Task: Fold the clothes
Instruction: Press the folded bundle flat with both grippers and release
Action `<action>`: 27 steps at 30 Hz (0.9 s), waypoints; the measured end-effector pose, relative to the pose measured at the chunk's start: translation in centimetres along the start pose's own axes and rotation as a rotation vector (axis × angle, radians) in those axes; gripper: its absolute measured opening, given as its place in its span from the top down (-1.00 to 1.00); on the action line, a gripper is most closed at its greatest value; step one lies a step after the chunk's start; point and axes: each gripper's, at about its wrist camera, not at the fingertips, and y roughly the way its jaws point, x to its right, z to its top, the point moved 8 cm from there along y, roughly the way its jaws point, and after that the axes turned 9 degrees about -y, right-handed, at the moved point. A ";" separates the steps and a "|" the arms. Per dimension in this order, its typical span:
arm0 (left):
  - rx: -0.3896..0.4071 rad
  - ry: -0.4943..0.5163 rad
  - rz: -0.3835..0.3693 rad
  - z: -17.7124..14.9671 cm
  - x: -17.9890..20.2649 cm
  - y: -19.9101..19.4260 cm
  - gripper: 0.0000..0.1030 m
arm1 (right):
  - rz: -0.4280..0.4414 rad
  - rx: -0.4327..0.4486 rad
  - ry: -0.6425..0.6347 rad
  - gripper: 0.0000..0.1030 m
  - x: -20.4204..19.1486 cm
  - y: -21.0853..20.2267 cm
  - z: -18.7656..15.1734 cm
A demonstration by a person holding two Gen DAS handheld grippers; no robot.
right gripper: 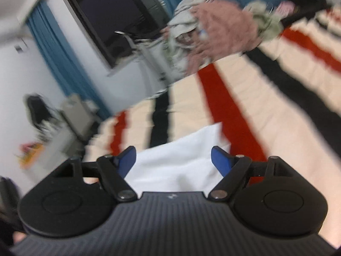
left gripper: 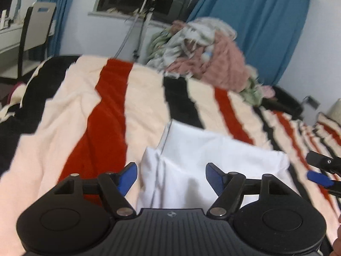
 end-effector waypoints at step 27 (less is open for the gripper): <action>-0.009 0.171 0.285 1.0 2.9 -3.9 -0.71 | -0.109 -0.007 -0.134 -0.55 -2.0 5.5 -1.7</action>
